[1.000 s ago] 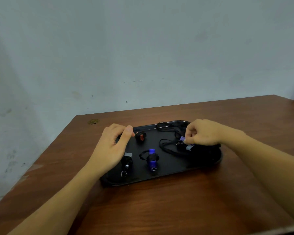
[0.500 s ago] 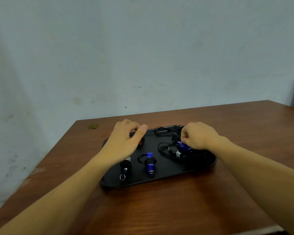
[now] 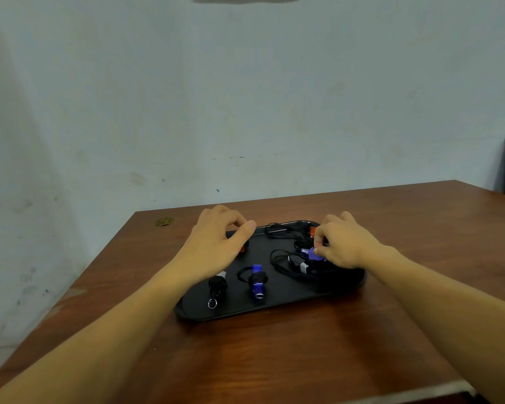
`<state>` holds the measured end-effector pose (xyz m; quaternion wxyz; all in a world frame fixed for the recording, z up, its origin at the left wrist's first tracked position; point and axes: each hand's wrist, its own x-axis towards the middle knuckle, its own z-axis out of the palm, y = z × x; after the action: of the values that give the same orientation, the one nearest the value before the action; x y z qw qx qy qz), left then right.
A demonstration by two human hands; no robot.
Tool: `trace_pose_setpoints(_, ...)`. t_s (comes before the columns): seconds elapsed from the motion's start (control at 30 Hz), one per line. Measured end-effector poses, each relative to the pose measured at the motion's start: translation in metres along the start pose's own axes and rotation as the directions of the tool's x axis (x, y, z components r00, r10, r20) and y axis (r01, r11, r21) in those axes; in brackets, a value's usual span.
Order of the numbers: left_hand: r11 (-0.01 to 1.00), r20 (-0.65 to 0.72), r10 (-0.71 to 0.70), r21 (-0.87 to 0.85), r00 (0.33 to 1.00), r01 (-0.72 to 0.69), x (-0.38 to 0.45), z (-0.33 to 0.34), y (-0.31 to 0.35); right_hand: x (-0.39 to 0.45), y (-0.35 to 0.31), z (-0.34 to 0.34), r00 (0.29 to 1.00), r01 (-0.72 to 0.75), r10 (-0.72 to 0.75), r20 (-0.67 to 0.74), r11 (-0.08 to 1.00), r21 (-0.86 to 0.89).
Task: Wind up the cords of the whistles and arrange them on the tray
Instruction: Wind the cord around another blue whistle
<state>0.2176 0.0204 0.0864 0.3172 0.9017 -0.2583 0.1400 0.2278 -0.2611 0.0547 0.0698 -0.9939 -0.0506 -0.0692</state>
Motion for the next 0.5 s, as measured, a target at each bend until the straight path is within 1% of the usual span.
trace_pose_setpoints(0.07,1.0,0.001,0.006,0.013,1.0,-0.006,-0.001,-0.001,0.003,-0.003,-0.002,0.001,0.999,0.014,-0.014,-0.03,1.0,0.006)
trace_pose_setpoints(0.13,1.0,0.005,0.008,0.024,1.0,-0.008,-0.002,0.0,0.006,-0.005,-0.003,0.002,0.999,0.013,-0.011,-0.048,0.999,0.052)
trace_pose_setpoints(0.2,1.0,0.01,0.007,0.025,1.0,-0.008,-0.004,0.0,0.009,-0.008,-0.003,0.002,0.996,0.006,0.005,-0.093,0.993,0.118)
trace_pose_setpoints(0.27,1.0,0.013,0.013,0.022,1.0,-0.013,-0.004,0.001,0.011,-0.008,-0.005,-0.002,0.987,0.031,0.006,-0.162,0.974,0.225)
trace_pose_setpoints(0.33,1.0,0.012,0.027,0.013,1.0,-0.027,-0.002,-0.001,0.016,-0.006,-0.012,-0.014,0.972,0.095,-0.002,-0.235,0.918,0.384)
trace_pose_setpoints(0.4,0.999,-0.027,0.011,-0.037,1.0,-0.012,0.002,-0.004,0.026,-0.005,-0.028,-0.037,0.952,0.209,-0.058,-0.301,0.843,0.496)
trace_pose_setpoints(0.47,0.983,-0.055,-0.084,-0.168,0.995,0.074,0.009,-0.01,0.038,-0.007,-0.049,-0.062,0.919,0.345,-0.173,-0.355,0.791,0.506)
trace_pose_setpoints(0.5,0.961,-0.034,-0.141,-0.244,0.989,0.128,0.013,-0.014,0.044,-0.009,-0.059,-0.073,0.9,0.398,-0.233,-0.369,0.785,0.475)
